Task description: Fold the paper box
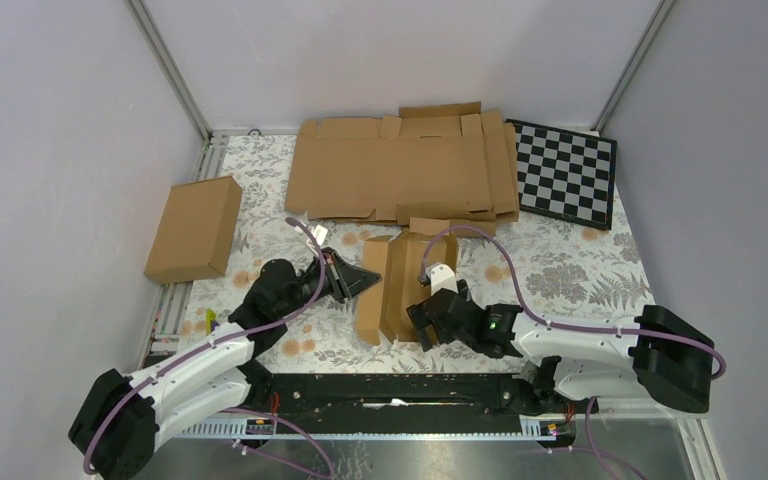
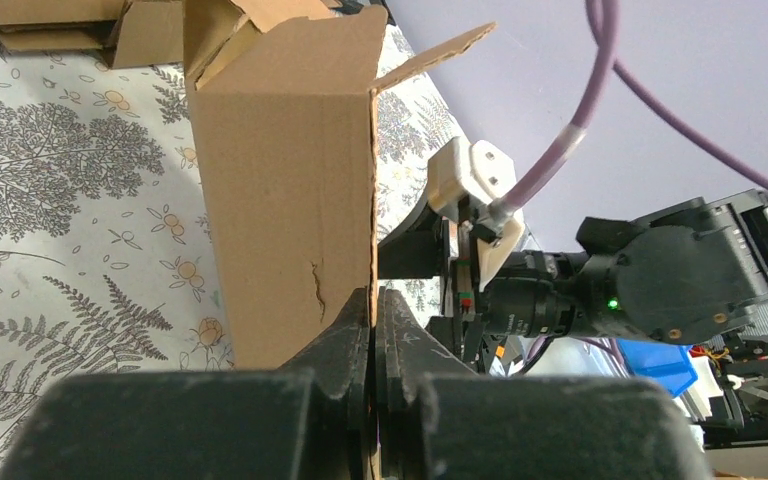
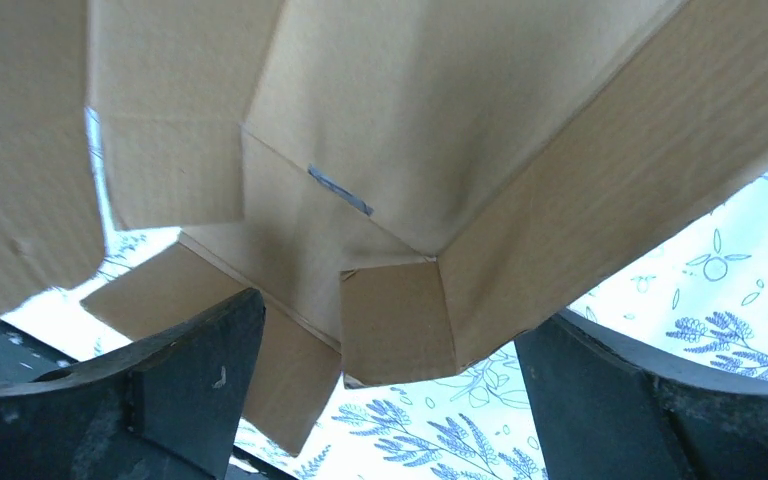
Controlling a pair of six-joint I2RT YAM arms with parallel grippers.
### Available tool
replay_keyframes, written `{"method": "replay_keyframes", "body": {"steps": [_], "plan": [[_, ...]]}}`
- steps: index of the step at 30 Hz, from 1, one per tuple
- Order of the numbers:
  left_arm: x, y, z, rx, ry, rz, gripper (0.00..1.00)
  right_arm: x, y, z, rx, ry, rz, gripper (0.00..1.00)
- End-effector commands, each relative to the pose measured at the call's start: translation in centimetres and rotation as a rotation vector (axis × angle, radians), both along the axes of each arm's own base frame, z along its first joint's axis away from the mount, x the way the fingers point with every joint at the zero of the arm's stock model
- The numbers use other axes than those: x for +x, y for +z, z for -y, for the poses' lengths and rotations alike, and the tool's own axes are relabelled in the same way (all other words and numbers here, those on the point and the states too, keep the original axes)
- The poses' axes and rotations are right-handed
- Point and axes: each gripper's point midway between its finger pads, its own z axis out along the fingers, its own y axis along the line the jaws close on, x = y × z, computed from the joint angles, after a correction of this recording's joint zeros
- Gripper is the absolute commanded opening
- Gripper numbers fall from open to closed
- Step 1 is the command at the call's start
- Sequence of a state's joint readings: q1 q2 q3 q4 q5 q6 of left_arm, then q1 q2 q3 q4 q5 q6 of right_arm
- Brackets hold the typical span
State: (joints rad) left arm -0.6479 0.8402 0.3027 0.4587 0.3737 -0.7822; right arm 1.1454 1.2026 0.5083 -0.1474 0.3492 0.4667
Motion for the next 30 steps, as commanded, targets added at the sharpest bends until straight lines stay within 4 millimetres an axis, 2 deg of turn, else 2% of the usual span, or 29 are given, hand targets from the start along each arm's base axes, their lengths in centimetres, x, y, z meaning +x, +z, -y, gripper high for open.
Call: {"method": "replay_keyframes", "body": {"steps": [1, 4, 10, 15, 19, 24, 30], "plan": [[-0.1, 3.0, 1.0, -0.054, -0.047, 0.104, 0.0, 2.5, 4.0, -2.3, 0.092, -0.055, 0.109, 1.0], [0.1, 3.3, 1.3, -0.045, -0.052, 0.117, 0.0, 2.6, 4.2, -3.2, 0.097, -0.037, 0.072, 1.0], [-0.2, 3.5, 1.5, -0.05, -0.063, 0.141, 0.0, 3.7, 4.6, -3.0, 0.155, -0.109, -0.02, 0.97], [-0.8, 3.6, 2.0, -0.053, -0.093, 0.156, 0.0, 4.9, 5.6, -2.4, 0.245, -0.171, -0.012, 0.8], [-1.5, 4.2, 2.7, -0.058, -0.137, 0.194, 0.0, 6.0, 6.0, -1.6, 0.244, -0.217, 0.019, 0.56], [-2.3, 5.2, 3.3, -0.052, -0.19, 0.26, 0.0, 7.7, 7.3, -0.9, 0.251, -0.274, 0.078, 0.52], [-2.0, 5.1, 3.5, -0.029, -0.195, 0.261, 0.0, 9.8, 9.1, 0.5, 0.247, -0.342, 0.156, 0.47]]}}
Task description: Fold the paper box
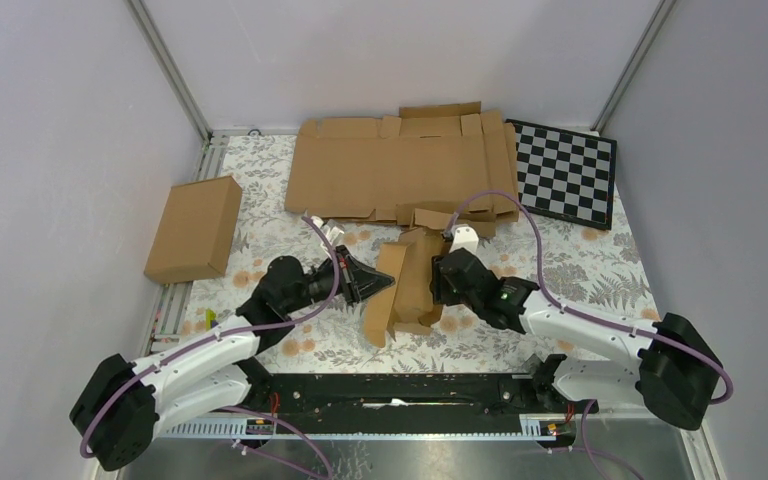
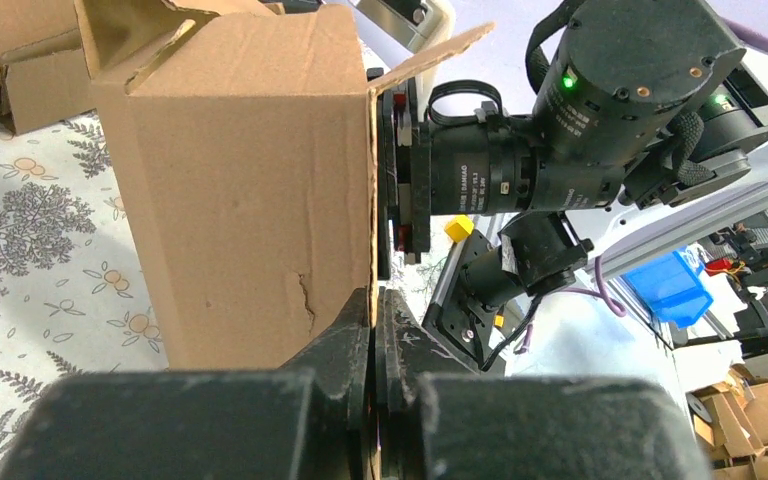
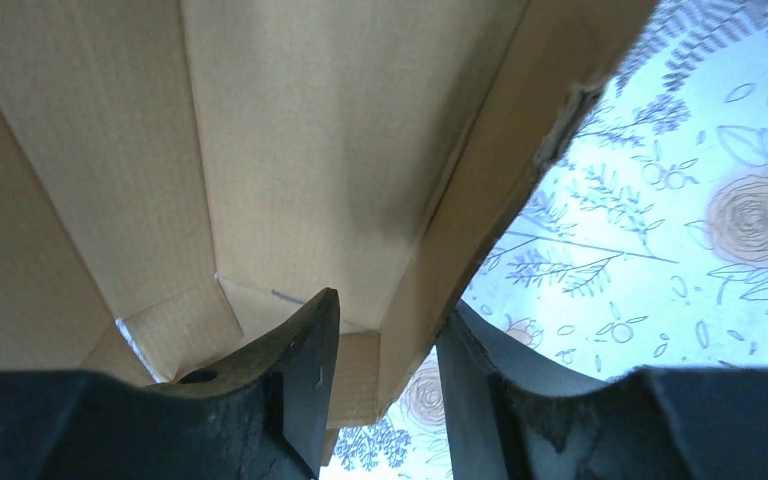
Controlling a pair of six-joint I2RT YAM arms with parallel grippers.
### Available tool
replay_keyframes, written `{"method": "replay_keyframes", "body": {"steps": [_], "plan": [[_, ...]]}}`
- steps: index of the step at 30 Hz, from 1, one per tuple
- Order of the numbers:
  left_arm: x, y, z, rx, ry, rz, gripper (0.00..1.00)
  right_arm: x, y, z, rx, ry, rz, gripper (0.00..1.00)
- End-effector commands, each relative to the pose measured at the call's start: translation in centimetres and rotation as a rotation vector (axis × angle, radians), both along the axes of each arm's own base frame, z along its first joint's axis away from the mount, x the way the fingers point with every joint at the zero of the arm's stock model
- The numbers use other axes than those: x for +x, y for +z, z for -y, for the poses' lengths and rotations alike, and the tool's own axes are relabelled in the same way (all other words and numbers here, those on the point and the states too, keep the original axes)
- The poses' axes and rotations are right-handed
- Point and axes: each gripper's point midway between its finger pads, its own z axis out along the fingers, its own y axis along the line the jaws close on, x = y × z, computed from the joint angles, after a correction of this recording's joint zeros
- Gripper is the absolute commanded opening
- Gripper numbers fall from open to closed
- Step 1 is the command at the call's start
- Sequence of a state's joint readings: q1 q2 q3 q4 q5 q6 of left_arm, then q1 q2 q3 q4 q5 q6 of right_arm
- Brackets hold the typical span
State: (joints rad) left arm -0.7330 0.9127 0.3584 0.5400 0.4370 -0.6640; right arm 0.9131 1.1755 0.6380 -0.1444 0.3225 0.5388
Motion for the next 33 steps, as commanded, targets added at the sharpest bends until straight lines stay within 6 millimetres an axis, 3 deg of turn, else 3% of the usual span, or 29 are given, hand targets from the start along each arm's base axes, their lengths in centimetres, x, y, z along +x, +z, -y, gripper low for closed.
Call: {"method": "replay_keyframes", "body": {"steps": [1, 8, 10, 13, 17, 18, 21, 23, 27, 30, 33], "plan": [[-0.2, 3.2, 0.8, -0.039, -0.046, 0.106, 0.0, 3.2, 4.0, 0.8, 0.044, -0.106, 0.126, 0.47], [-0.4, 3.3, 0.0, -0.012, -0.023, 0.113, 0.0, 5.1, 7.2, 3.0, 0.035, -0.195, 0.219, 0.43], [-0.5, 3.4, -0.2, -0.02, -0.014, 0.117, 0.0, 5.6, 8.1, 3.3, 0.025, -0.203, 0.25, 0.3], [-0.6, 3.6, -0.4, -0.023, -0.009, 0.119, 0.0, 6.1, 8.8, 3.6, -0.017, -0.193, 0.28, 0.0], [-0.1, 3.5, -0.8, 0.006, 0.03, 0.108, 0.02, 6.8, 10.8, 5.0, -0.071, -0.224, 0.359, 0.0], [0.3, 3.1, -1.1, 0.029, 0.06, 0.092, 0.11, 7.0, 11.7, 5.4, -0.075, -0.232, 0.397, 0.0], [1.7, 2.1, -2.2, 0.08, 0.164, 0.043, 0.5, 7.1, 13.8, 5.9, -0.036, -0.22, 0.519, 0.0], [2.3, 1.5, -2.6, 0.095, 0.208, 0.032, 0.63, 6.7, 14.8, 5.7, 0.037, -0.19, 0.596, 0.0], [3.3, 1.0, -2.8, 0.108, 0.254, 0.035, 0.79, 5.7, 15.4, 5.5, 0.129, -0.14, 0.67, 0.0], [4.7, 1.2, -3.2, 0.182, 0.303, 0.055, 0.83, 5.6, 15.2, 5.5, 0.123, -0.125, 0.674, 0.0], [6.4, 2.6, -4.4, 0.285, 0.389, 0.091, 0.87, 5.4, 14.9, 5.3, 0.12, -0.107, 0.664, 0.0]]}}
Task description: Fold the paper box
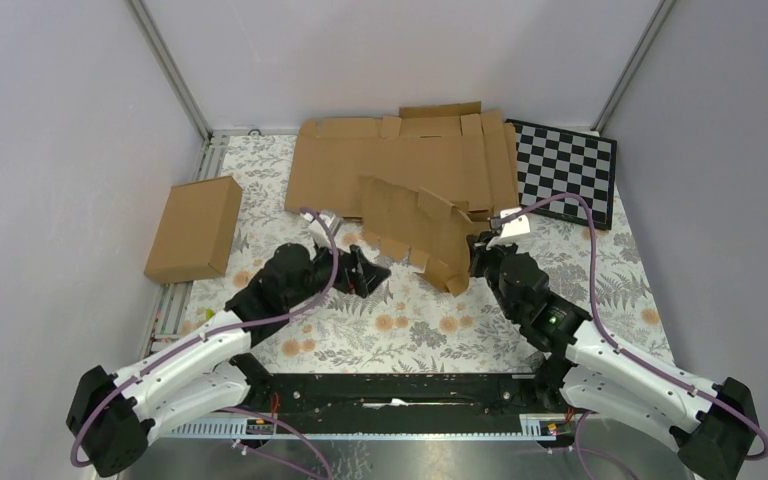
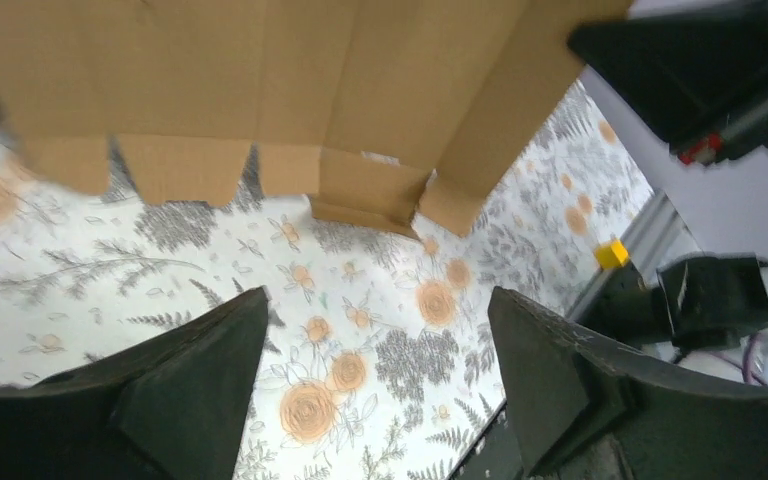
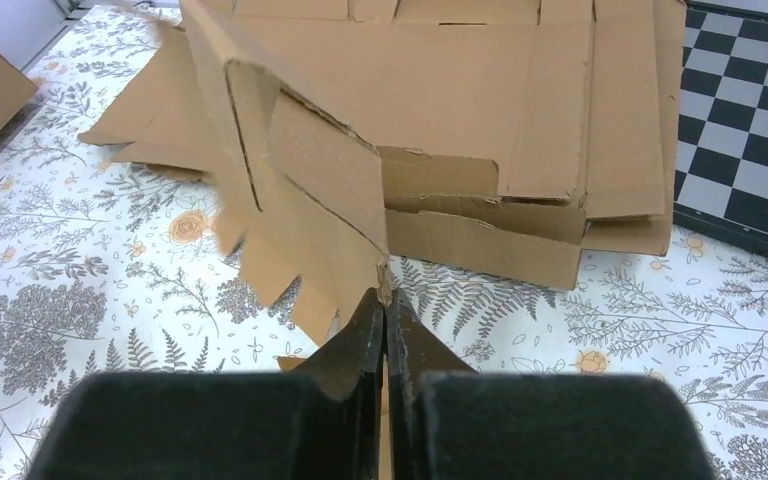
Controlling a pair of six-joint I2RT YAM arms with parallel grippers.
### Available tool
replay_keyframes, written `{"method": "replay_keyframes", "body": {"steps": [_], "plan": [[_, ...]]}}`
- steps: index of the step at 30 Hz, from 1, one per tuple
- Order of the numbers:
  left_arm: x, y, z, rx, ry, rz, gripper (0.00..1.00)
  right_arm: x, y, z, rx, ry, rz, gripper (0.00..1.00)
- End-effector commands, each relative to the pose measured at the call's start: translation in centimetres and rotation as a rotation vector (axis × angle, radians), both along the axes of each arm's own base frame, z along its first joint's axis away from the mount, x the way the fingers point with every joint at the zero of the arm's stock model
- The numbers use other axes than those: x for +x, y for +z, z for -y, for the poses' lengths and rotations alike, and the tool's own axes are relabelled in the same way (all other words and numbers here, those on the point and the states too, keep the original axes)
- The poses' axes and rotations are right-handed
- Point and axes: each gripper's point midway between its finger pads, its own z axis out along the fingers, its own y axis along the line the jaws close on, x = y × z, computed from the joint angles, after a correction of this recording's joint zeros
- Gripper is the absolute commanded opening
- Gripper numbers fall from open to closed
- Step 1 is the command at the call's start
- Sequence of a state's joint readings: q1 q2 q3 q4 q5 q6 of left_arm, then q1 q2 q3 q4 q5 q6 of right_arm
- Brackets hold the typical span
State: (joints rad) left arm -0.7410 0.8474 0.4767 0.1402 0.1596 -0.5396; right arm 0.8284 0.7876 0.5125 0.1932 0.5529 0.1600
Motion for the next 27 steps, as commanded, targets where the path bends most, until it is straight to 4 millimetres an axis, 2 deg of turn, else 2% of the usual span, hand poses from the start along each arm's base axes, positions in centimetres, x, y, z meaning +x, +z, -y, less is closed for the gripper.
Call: {"method": "replay_keyframes", "body": {"steps": [1, 6, 10, 12, 18, 22, 24, 27], "plan": [[3.5, 5.6, -1.7, 0.09, 0.147, 0.14, 0.89, 0.3, 2.3, -0.6, 0.046, 0.029, 0.075, 0.0], [4.9, 9.5, -2.8, 0.242, 0.157, 0.273, 0.98, 0.1, 2.3, -0.8, 0.054, 0.044, 0.076, 0.0], [5.6, 11.5, -1.0, 0.365, 0.012, 0.385, 0.99, -0.2, 2.2, -1.5, 0.054, 0.084, 0.059, 0.0], [6.2, 11.4, 0.1, 0.452, -0.078, 0.42, 0.99, -0.3, 2.4, -1.8, 0.05, 0.102, 0.05, 0.0], [9.3, 10.3, 1.4, 0.67, -0.189, 0.572, 0.99, -1.3, 2.5, -2.5, 0.059, 0.162, 0.008, 0.0], [10.7, 10.2, 2.4, 0.718, -0.235, 0.649, 0.99, -2.1, 2.8, -3.1, 0.06, 0.214, -0.03, 0.0], [10.8, 10.1, 2.8, 0.726, -0.29, 0.694, 0.99, -2.7, 2.9, -3.2, 0.061, 0.241, -0.047, 0.0], [11.8, 10.0, 2.6, 0.715, -0.342, 0.753, 0.99, -3.3, 2.9, -3.1, 0.052, 0.261, -0.068, 0.0]]}}
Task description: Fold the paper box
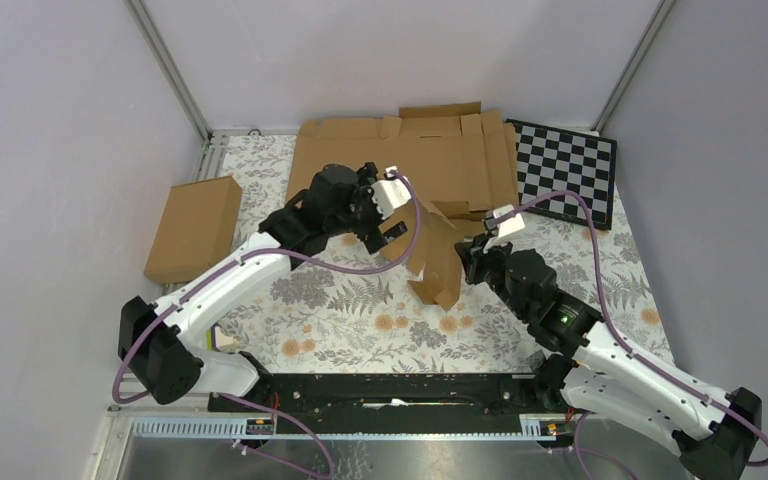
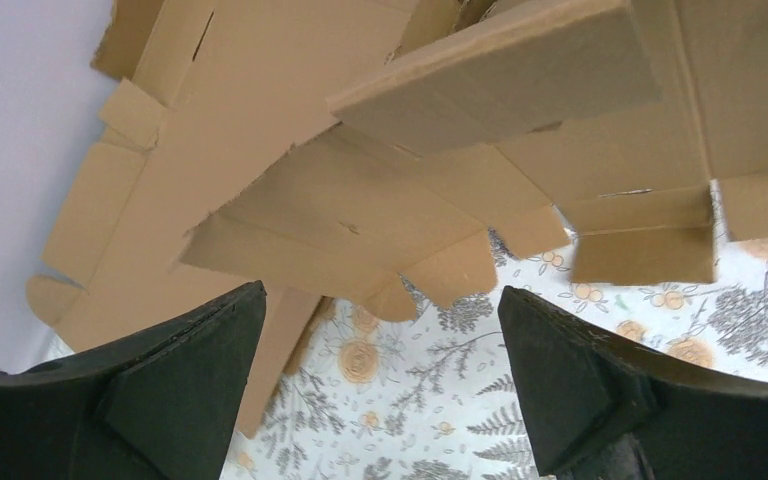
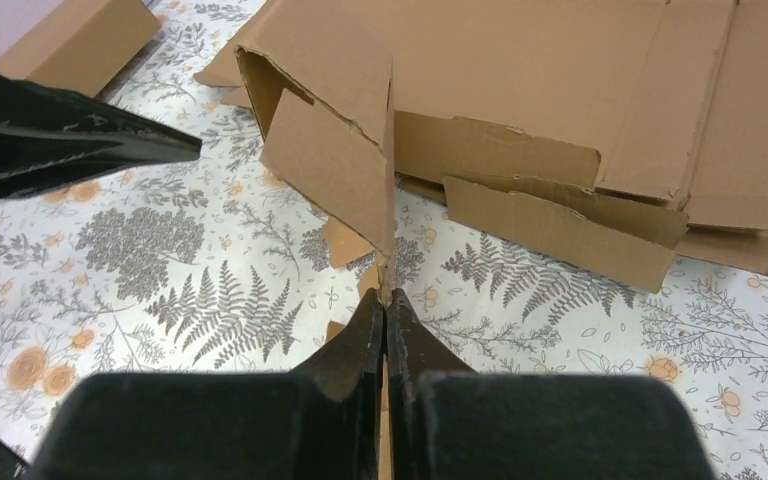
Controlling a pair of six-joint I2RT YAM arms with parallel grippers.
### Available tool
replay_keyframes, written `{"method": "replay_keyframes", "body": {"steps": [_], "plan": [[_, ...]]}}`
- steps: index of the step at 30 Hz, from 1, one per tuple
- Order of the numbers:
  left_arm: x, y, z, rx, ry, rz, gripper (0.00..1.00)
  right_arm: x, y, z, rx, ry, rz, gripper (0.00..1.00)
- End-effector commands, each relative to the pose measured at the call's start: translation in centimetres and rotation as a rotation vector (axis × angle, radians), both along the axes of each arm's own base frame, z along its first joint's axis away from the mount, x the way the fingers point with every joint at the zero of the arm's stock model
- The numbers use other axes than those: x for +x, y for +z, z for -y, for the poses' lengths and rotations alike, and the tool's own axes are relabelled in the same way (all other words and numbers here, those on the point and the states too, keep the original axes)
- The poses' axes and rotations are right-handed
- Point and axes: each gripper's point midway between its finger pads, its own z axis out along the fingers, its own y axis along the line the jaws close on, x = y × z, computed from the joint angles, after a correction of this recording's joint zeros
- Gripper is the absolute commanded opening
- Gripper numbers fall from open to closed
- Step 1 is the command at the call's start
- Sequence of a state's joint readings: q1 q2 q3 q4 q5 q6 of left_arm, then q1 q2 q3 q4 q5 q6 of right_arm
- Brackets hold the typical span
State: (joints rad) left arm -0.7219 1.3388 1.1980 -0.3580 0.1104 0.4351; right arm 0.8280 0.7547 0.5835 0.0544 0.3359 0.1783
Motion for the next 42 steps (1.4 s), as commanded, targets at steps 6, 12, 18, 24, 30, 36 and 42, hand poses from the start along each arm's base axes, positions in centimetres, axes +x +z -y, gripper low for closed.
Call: {"method": "replay_keyframes", "body": {"steps": [6, 12, 18, 24, 30, 36, 42], "plan": [[4.4, 5.7, -0.5, -0.094, -0.265, 0.235, 0.97, -1.5, 1.6, -0.3, 0.006, 0.075, -0.032, 0.0], [5.5, 4.6, 0.3, -0.036, -0.348, 0.268, 0.97, -1.5, 1.4, -1.0, 0.0, 0.097, -0.049, 0.0], [5.7, 2.1, 1.0, -0.01, -0.396, 0.183, 0.9, -1.1, 1.4, -1.2, -0.004, 0.094, -0.042, 0.0], [3.8, 0.9, 0.5, 0.003, -0.425, 0.102, 0.82, -0.7, 1.6, -1.0, -0.002, 0.067, -0.031, 0.0], [1.8, 1.1, 0.3, -0.039, -0.44, 0.041, 0.8, -0.7, 1.3, -0.9, -0.004, 0.062, -0.031, 0.0], [1.3, 0.8, -0.6, -0.02, -0.4, 0.037, 0.81, -0.8, 1.6, -0.8, 0.005, 0.068, -0.024, 0.0], [-0.2, 2.0, -0.7, -0.058, -0.421, 0.041, 0.84, -0.9, 1.7, -0.9, 0.005, 0.074, -0.021, 0.0]]}}
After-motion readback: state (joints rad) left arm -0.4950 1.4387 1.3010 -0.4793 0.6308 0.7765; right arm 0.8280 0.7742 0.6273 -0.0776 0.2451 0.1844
